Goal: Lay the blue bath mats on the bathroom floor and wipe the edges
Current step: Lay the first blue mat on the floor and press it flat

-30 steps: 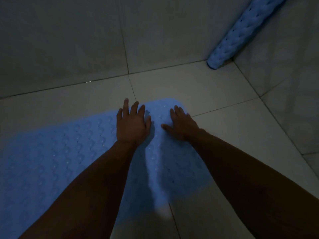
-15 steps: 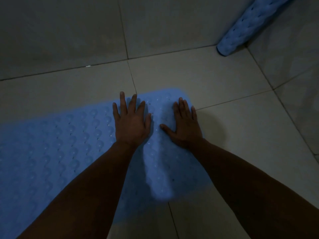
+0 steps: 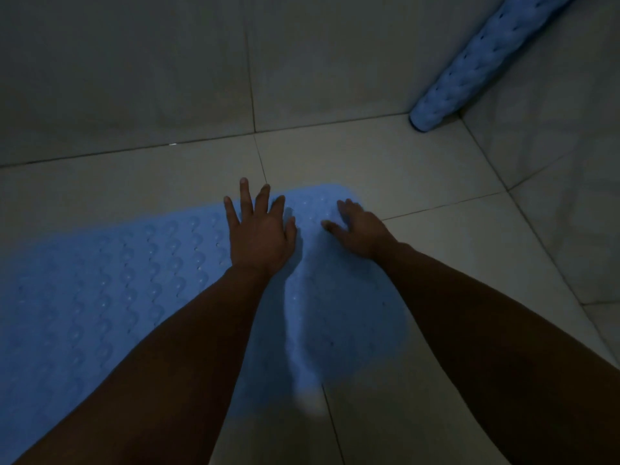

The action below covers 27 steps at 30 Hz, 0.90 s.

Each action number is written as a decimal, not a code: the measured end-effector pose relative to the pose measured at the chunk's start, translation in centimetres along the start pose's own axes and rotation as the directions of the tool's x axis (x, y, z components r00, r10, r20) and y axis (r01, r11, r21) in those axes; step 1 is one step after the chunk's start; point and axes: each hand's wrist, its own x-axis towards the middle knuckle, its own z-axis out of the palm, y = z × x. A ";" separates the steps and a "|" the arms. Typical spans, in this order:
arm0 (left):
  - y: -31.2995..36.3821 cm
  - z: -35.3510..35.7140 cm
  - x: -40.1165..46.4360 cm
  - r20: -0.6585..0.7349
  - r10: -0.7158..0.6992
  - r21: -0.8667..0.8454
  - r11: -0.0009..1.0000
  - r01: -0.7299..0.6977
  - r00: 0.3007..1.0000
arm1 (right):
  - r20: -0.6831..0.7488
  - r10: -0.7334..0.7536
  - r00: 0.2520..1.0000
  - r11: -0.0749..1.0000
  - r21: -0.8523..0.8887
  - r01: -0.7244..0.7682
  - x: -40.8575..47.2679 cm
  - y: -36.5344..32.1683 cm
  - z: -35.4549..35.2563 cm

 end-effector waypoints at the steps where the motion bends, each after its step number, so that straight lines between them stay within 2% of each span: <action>1: 0.5 -0.1 -0.3 0.036 -0.001 0.007 1.000 0.001 0.999 | -0.060 0.005 0.998 1.000 0.031 -0.003 -0.1 -0.2 -0.6; 4: 2.0 0.3 -1.1 0.133 -0.024 0.023 1.000 0.021 0.991 | -0.217 0.026 0.976 0.990 0.142 0.006 -0.5 -0.6 -1.6; 7: 3.9 1.2 -1.8 0.195 -0.020 0.027 1.000 0.015 0.981 | -0.271 0.018 0.962 0.984 0.177 0.031 -0.3 -0.5 -2.4; 13: 7.5 4.4 -1.3 0.215 0.044 -0.025 0.999 -0.039 0.976 | -0.375 -0.004 0.927 0.969 0.229 0.097 1.0 0.5 -1.8; 16: 8.5 7.5 -1.5 0.261 0.051 -0.044 0.998 -0.041 0.964 | -0.487 -0.059 0.872 0.955 0.226 0.191 1.4 2.2 -0.6; 19: 8.4 9.9 -2.1 0.199 0.068 -0.008 0.998 -0.068 0.978 | -0.593 -0.159 0.790 0.940 0.154 0.304 2.4 3.8 0.0; 22: 8.6 10.1 -2.5 0.134 0.069 -0.007 0.998 -0.068 0.989 | -0.597 -0.202 0.776 0.938 0.109 0.329 3.0 4.6 0.1; 27: 8.8 10.0 -2.6 0.175 0.069 -0.020 0.998 -0.066 0.982 | -0.601 -0.184 0.778 0.946 0.106 0.306 3.0 4.7 -0.2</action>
